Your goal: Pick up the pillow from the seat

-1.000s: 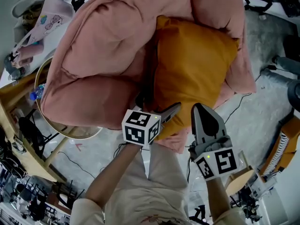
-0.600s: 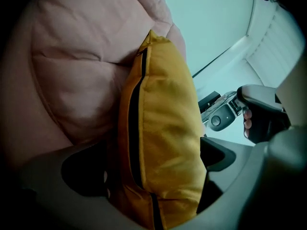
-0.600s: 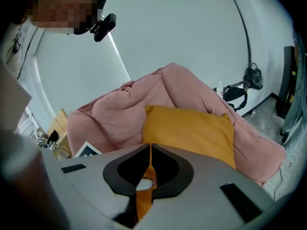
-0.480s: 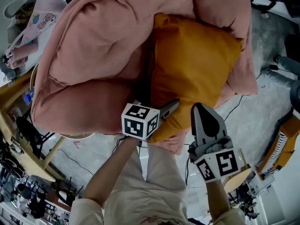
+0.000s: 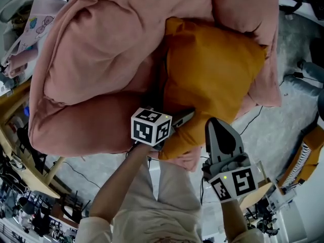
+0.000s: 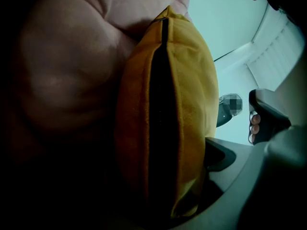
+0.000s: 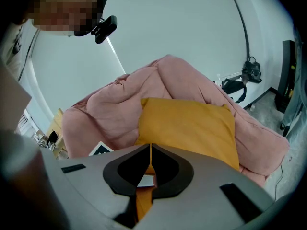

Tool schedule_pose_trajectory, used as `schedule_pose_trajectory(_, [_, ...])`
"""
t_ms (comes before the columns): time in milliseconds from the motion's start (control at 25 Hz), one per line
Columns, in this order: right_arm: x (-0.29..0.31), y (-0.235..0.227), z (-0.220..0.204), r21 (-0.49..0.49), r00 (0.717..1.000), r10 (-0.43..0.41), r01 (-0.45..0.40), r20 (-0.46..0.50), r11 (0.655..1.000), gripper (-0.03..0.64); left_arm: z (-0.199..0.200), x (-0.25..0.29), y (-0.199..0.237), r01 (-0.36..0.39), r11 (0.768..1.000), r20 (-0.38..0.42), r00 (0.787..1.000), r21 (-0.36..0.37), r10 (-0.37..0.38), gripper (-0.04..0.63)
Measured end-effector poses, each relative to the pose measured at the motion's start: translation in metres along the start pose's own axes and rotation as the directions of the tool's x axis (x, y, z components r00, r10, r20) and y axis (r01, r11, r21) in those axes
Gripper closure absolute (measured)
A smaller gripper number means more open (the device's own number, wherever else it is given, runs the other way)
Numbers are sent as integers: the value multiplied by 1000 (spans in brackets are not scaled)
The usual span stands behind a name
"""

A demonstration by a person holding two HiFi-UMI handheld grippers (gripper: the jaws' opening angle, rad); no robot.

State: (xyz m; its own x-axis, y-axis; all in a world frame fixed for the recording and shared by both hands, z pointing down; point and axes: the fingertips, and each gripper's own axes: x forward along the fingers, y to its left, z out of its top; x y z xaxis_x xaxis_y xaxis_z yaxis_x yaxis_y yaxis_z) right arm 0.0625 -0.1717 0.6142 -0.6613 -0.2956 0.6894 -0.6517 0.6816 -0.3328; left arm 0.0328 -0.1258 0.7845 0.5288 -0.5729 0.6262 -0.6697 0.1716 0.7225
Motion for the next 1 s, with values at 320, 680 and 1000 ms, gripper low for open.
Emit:
schedule_pose_trajectory(320, [8,-6,-1,24,1000,-10,10,-1,1000,594,3,13,-5,64,998,-16,998,-12,-64,124])
schedule_pose_trajectory(680, [4,-8,1,19,1000,-28,28,-3,999,594,-1,6,-27,78,993,-3,997,94,-78,395])
schedule_pose_trajectory(1000, [-6,-11,2,32,998,-56,56,11,998,594,-3,-18,-67,104,984,14,994,143,-107,419])
